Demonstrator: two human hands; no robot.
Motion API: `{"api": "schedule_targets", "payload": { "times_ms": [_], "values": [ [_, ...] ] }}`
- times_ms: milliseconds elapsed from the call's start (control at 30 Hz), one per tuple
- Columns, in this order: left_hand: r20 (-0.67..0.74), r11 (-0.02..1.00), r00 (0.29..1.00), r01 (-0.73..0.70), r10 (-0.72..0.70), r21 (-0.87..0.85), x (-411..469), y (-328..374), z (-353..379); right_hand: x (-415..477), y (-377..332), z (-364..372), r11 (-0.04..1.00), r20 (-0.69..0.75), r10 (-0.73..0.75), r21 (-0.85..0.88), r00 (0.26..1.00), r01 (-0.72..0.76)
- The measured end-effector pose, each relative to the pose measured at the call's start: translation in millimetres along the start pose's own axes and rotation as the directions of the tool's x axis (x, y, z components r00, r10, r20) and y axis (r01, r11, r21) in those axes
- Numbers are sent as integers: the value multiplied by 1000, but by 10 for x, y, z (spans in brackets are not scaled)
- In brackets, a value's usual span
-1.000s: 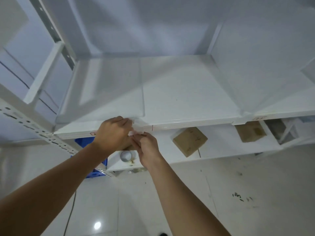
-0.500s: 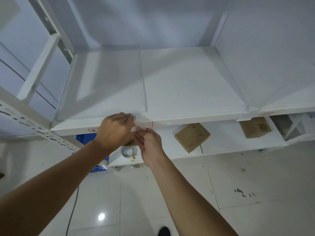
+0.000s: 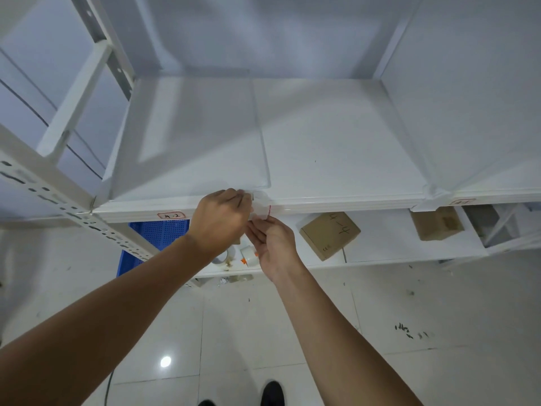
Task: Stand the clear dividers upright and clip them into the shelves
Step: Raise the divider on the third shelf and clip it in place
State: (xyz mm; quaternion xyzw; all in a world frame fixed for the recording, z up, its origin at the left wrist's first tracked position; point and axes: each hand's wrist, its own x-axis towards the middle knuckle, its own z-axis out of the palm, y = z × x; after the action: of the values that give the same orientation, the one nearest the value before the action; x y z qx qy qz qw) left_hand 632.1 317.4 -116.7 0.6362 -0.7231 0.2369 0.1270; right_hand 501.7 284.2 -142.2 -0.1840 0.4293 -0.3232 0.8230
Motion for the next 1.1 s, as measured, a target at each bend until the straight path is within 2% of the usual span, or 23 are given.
{"api": "schedule_targets", "payload": {
  "times_ms": [200, 333, 400, 433, 467, 500, 533, 600, 633, 667, 700, 733, 800, 833, 867, 933, 1000, 1033, 1100],
  "values": [
    [-40, 999, 999, -29, 29, 20, 56, 38, -11, 45, -28, -94, 999, -13, -5, -43, 1000, 4],
    [-22, 998, 998, -63, 63, 1, 61, -19, -43, 20, -56, -124, 998, 62, 2, -68, 998, 2],
    [-11, 997, 998, -67, 67, -30, 62, -38, -67, -27, -79, -175, 973, 48, 4, -230, 999, 7],
    [-13, 997, 998, -63, 62, -48, 42, -51, -92, -57, -88, -221, 924, 1, -34, -382, 999, 32],
    [-21, 997, 999, -45, 44, -62, -1, -74, -116, -100, -106, -268, 822, -30, -127, -562, 991, 89],
    [-31, 997, 1000, -8, 6, -72, -65, -106, -148, -148, -132, -315, 644, -7, -273, -744, 962, 177],
    [-33, 995, 998, 57, -60, -86, -145, -147, -187, -191, -170, -351, 421, 77, -420, -866, 904, 270],
    [18, 946, 958, 287, -288, -151, -318, -232, -312, -288, -322, -263, 17, 322, -602, -910, 731, 415],
    [64, 882, 902, 431, -427, -191, -388, -264, -394, -303, -410, -137, -145, 435, -634, -879, 640, 454],
    [124, 791, 822, 568, -555, -227, -433, -296, -466, -279, -483, 19, -288, 536, -626, -834, 566, 471],
    [201, 670, 720, 693, -665, -267, -458, -334, -522, -239, -538, 209, -428, 632, -571, -774, 524, 467],
    [274, 512, 592, 800, -757, -314, -475, -375, -566, -184, -573, 419, -562, 718, -473, -692, 510, 454],
    [380, 185, 345, 899, -859, -397, -520, -463, -638, -10, -578, 779, -783, 811, -216, -477, 544, 400],
    [416, 80, 269, 905, -869, -418, -554, -510, -674, 62, -575, 921, -854, 826, -95, -354, 555, 380],
    [443, 23, 233, 903, -866, -430, -586, -549, -712, 108, -587, 1037, -904, 835, 15, -224, 549, 365],
    [485, -12, 223, 901, -845, -434, -648, -592, -782, 151, -612, 1160, -937, 835, 213, 27, 508, 348],
    [507, -35, 222, 893, -833, -449, -711, -615, -835, 178, -623, 1216, -886, 791, 405, 215, 459, 411],
    [513, -55, 223, 881, -829, -470, -737, -631, -851, 197, -649, 1238, -855, 754, 456, 224, 474, 467],
    [533, -110, 222, 847, -817, -521, -758, -680, -868, 217, -750, 1299, -853, 725, 414, 96, 551, 514]
  ]
}}
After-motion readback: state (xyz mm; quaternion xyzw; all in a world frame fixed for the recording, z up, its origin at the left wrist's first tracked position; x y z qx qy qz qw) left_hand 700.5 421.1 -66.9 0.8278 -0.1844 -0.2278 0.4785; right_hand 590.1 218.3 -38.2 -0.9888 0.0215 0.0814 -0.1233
